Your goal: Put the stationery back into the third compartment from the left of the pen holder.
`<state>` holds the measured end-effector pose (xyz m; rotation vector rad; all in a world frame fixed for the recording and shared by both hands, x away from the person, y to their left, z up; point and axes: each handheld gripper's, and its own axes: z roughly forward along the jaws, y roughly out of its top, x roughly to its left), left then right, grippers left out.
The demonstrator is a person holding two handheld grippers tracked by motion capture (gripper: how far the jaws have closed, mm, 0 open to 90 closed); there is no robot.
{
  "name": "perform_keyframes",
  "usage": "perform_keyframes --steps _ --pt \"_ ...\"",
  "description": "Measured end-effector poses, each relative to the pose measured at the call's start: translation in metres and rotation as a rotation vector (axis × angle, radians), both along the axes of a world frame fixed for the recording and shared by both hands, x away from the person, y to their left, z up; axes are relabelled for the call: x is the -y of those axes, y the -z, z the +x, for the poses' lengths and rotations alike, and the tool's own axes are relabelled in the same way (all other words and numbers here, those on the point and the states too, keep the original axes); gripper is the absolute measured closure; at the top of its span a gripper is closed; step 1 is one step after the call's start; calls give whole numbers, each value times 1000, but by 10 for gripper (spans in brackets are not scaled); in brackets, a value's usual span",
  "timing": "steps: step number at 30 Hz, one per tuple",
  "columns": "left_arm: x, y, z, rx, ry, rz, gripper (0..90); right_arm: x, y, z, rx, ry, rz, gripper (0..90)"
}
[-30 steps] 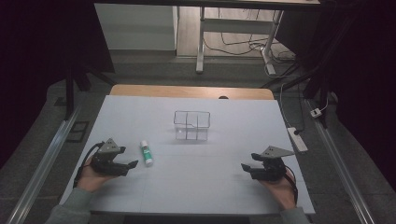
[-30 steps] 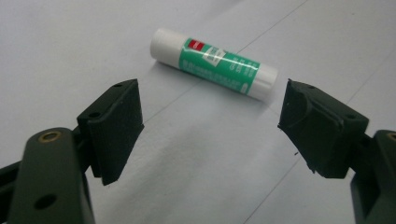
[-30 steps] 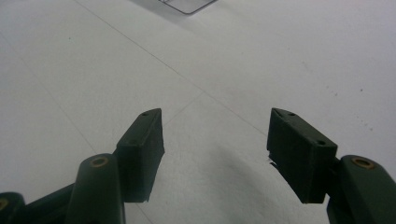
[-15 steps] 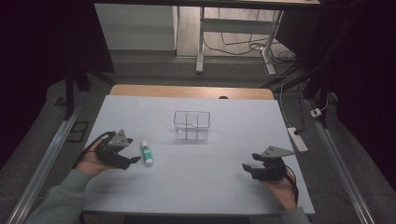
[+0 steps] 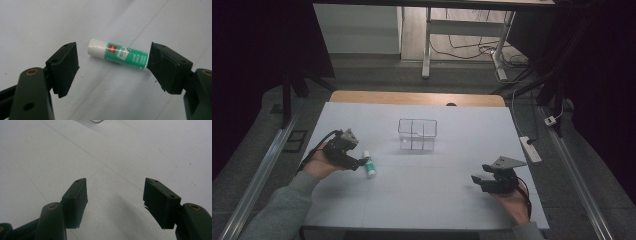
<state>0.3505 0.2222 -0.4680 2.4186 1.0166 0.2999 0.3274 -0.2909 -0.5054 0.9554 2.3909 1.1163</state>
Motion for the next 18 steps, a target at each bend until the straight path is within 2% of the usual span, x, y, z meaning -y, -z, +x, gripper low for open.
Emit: perform_keyframes --steps 4,6,7,12,16,18 --pt "2 3 11 -76 -137 -33 249 2 -1 0 1 7 5 358" --pt "4 7 14 -107 -180 -55 250 2 -1 0 -1 9 3 358" --pt "6 9 15 -119 -198 -52 251 2 -1 0 1 8 2 358" --pt "16 17 21 -156 -300 -49 273 4 -2 0 10 14 21 361" --pt "18 20 24 -196 -388 -106 293 3 -1 0 17 -2 2 362" --pt "19 20 25 -208 -422 -117 299 0 -1 -1 24 -14 9 364"
